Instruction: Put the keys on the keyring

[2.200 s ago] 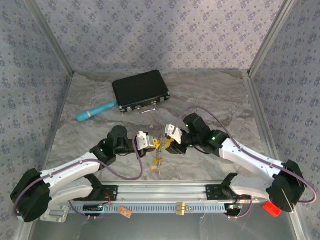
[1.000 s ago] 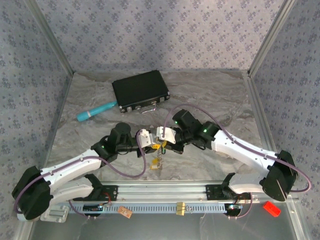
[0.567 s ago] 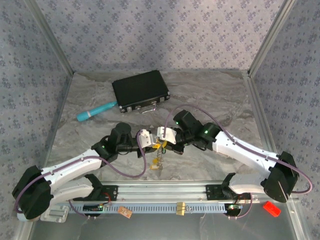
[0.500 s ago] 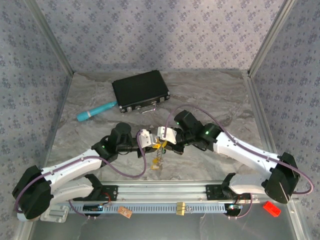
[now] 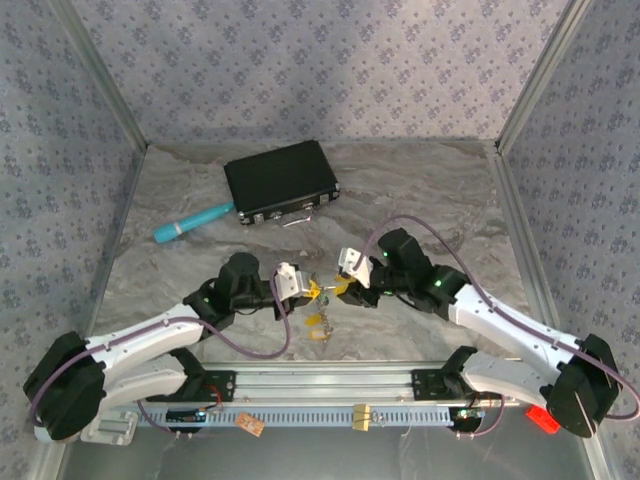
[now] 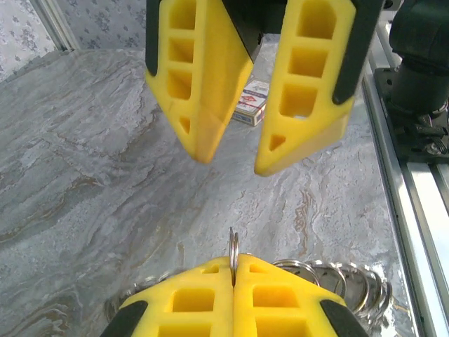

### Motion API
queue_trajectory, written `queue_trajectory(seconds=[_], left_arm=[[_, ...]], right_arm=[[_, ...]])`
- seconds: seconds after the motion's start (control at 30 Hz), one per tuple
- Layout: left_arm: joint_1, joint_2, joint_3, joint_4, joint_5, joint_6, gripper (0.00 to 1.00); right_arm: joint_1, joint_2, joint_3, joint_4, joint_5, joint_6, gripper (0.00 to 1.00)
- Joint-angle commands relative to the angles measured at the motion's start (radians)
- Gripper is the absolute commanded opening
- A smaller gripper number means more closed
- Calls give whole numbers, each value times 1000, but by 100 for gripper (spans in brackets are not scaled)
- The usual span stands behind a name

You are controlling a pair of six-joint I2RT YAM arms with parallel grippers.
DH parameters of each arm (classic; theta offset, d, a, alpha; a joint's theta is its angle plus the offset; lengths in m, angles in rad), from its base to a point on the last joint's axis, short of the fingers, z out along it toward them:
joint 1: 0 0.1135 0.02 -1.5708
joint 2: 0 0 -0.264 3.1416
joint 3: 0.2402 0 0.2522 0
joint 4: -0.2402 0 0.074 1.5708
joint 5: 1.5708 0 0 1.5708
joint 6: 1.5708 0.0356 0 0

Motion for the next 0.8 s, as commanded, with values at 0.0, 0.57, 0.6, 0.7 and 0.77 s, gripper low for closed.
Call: queue_trajectory(seconds=[0.0,0.57,0.6,0.7,0.77], left_arm=[[-2,1,-35,219,22,-85,0],[-1,89,-124,540,80,-188,0],[-2,85,-125,540,83,-188,0],[-2,76,-133,538,92,-191,0],[-3,68,-138,538,94,-191,0]], right_arm=[[0,5,-31,152,-85,90,32],[-2,7,-107,267,-113,73,30],[-2,8,-107,267,-112,70,30],[-6,12,-102,265,-110,60,28],[-5,13,-98,265,-113,57,25]])
